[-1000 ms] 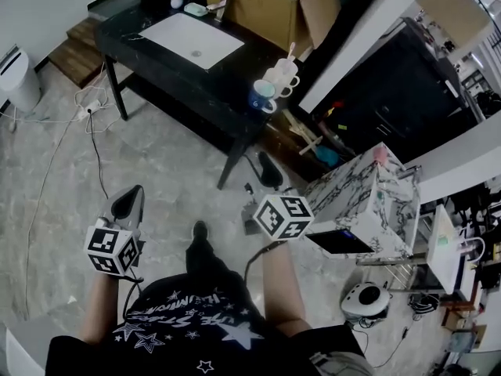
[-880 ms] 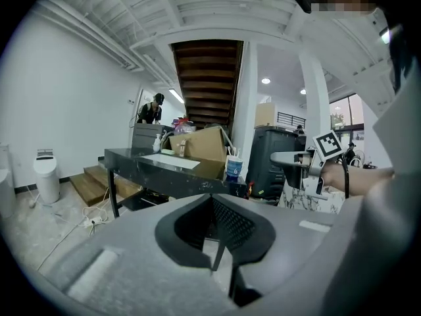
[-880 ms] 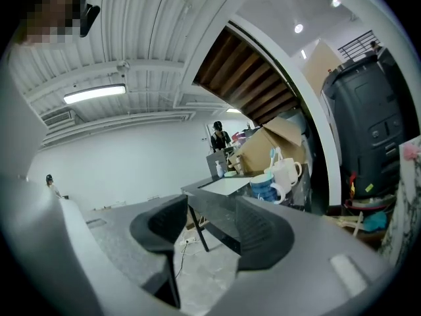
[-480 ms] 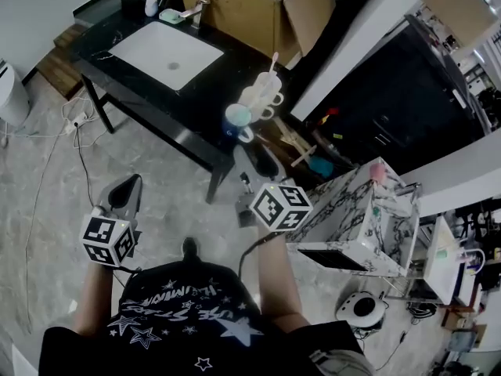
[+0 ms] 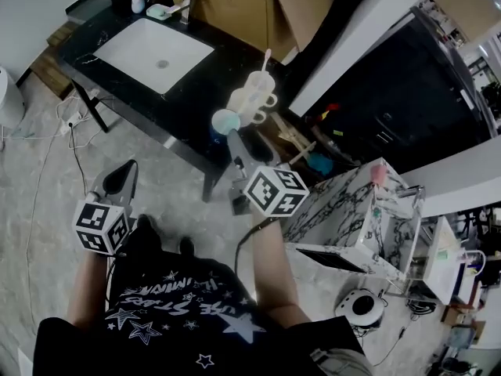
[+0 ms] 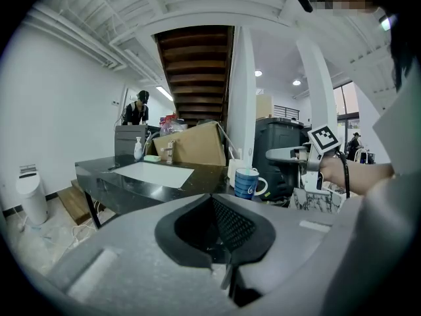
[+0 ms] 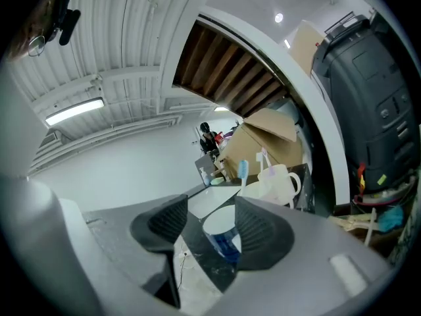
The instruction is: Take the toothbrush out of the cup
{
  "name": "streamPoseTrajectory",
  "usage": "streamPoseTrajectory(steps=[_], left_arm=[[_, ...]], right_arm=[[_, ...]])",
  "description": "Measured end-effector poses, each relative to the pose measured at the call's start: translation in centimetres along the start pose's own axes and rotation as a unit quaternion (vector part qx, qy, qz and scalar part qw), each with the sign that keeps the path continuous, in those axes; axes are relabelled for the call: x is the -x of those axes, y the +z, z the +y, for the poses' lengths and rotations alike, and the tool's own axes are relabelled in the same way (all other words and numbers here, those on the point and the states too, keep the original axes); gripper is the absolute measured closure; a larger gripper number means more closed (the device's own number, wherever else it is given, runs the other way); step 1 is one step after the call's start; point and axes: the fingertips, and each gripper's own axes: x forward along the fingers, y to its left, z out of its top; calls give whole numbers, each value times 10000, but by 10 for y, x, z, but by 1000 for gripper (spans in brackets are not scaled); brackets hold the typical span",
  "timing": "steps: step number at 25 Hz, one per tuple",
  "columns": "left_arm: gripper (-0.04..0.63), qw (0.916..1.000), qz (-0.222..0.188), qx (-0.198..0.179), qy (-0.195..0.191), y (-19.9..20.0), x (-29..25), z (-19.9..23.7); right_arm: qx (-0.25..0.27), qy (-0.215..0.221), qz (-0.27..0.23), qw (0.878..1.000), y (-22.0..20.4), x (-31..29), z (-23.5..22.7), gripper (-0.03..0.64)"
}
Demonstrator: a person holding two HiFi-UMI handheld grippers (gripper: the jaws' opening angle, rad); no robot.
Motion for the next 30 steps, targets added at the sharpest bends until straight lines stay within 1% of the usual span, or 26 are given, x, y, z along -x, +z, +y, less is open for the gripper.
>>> streamPoseTrajectory(steps=[3,6,10,11,15,17,18,21,23,24,28,30], left_arm=[[586,9999,-18,-27,-95,8,-21,6],[586,9996,-6,-56,-288,12,-47,12],[586,9978,0,-134,-653,19,-87,23],[586,9970,0,-157,-764,22,-97,26],[586,9933,2,-211,-1140,33,-136,41],[586,9903,71,-255,-1361,36,-154,48],[586,9884,109,-299,-1482,37,-162,51],[586,9828,164,-416,-1794,47,-185,62],[586,9790,195,-410,-1986,52,-199,67],[586,9770,213,-410,-2081,53,-206,69],[586,9681,282,-467,-2447,54,-224,73],[586,9638,301,-480,-2605,54,-232,73]], right_arm=[[6,-168,4,9999,7,-15,-9,388],[48,-428,85,9990,9,-31,-21,388],[40,-775,228,9967,9,-50,-34,397],[65,-888,265,9957,9,-54,-37,430],[79,-1301,439,9905,6,-67,-48,433],[73,-1508,559,9870,4,-71,-53,442],[94,-1614,617,9849,3,-72,-55,480],[135,-1872,719,9796,3,-72,-58,514],[101,-2025,716,9766,5,-71,-59,537],[78,-2099,702,9752,6,-71,-59,561],[-16,-2329,604,9706,7,-72,-54,583],[20,-2458,552,9677,10,-71,-51,595]])
